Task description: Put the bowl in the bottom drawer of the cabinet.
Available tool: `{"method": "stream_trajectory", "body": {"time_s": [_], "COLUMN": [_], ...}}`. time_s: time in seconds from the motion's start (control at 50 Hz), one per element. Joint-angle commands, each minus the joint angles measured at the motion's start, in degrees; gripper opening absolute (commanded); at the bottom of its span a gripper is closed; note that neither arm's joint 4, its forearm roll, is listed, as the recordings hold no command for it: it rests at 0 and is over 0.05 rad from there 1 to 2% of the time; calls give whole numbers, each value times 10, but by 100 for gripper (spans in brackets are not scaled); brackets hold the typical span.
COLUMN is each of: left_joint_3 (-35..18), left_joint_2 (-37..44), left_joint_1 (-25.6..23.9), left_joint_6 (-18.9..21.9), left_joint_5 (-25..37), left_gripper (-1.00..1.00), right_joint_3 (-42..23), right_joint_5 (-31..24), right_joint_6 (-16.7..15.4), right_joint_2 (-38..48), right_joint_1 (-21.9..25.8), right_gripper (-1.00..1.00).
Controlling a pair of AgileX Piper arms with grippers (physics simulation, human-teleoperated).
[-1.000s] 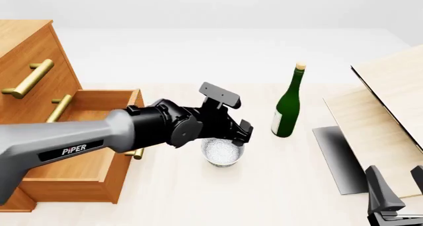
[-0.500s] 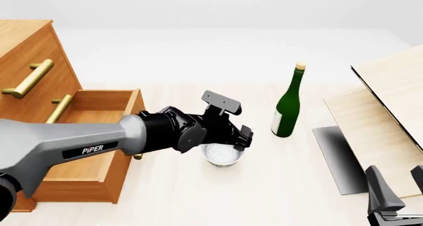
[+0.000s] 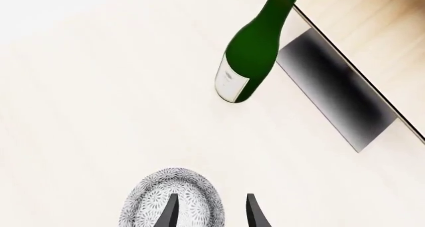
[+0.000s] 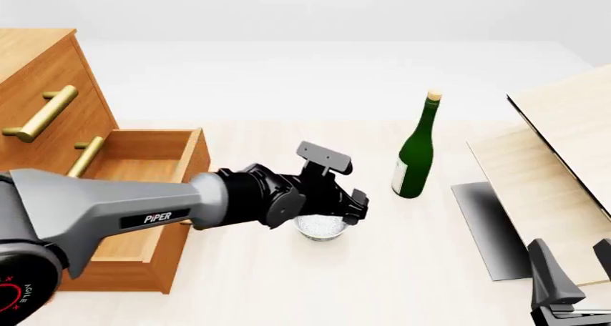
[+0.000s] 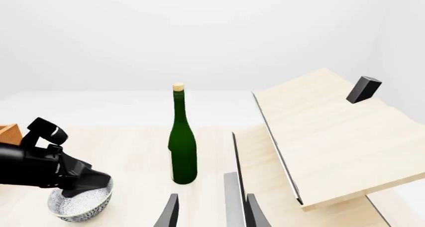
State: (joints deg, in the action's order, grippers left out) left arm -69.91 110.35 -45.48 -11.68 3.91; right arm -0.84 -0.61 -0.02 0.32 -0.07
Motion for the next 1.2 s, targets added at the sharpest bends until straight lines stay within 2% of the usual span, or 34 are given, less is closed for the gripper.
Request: {"method": "stream_trajectory", "body": {"time_s": [0.02,1.2], "left_joint_3": [-5,14], "left_joint_2": [19,69], "left_joint_1": [1,-12], "left_joint_6": [-11,-48], "left_joint_5": [-7,-51], "left_gripper": [100,100], "right_joint_3": [0,0], "right_joint_5": [0,0], "right_joint_6": [0,0], "right_joint_2": [0,0], "right_joint_1": [0,0], "right_gripper": [100,100]}}
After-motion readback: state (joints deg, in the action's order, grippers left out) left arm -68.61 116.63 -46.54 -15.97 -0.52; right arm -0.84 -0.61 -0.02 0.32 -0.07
